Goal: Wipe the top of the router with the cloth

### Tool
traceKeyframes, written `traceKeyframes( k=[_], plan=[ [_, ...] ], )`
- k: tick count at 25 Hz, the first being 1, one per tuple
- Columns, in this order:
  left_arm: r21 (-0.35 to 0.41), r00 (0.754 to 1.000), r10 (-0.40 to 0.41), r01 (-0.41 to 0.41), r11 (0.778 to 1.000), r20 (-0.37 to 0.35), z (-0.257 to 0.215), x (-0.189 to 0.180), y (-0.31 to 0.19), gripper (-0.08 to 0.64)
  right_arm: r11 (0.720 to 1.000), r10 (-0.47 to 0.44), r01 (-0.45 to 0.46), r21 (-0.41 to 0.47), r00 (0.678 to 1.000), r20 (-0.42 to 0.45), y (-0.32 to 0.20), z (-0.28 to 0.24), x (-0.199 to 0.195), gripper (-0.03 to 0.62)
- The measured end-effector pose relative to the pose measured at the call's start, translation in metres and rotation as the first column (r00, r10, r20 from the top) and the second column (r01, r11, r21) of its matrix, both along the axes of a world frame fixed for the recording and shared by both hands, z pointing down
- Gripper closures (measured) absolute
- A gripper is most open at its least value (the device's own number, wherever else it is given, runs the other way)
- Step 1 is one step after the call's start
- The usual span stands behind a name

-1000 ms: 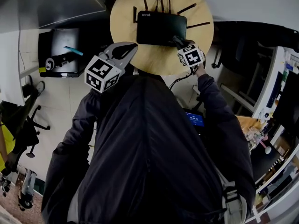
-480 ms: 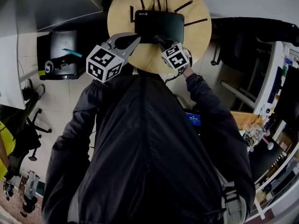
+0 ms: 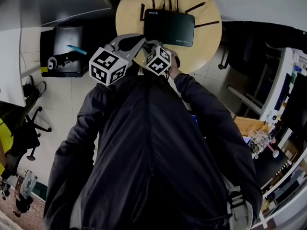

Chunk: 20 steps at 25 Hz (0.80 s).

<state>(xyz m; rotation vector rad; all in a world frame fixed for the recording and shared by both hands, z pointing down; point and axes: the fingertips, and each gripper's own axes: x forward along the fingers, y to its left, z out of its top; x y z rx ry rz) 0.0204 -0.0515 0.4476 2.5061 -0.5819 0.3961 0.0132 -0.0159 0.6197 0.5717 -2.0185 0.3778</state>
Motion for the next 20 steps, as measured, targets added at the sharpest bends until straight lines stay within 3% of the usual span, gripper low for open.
traceKeyframes(
  k=[9, 16, 20],
  plan=[
    [0.0, 0.999, 0.037, -0.037, 0.999, -0.006, 0.002, 0.007, 0.002, 0.568, 0.989, 0.118, -0.12, -0.081, 0.992, -0.035, 0.001, 0.007, 0.084, 0.561],
    [-0.004, 0.998, 0.065, -0.065, 0.998, 0.006, 0.003, 0.01, 0.004, 0.569, 0.96, 0.252, -0.26, -0.1, 0.964, -0.08, 0.013, 0.015, 0.17, 0.561],
    [-0.011, 0.997, 0.071, -0.071, 0.997, 0.009, 0.005, 0.013, 0.007, 0.568, 0.929, 0.335, -0.349, -0.124, 0.934, -0.125, 0.023, 0.022, 0.219, 0.561]
  ],
)
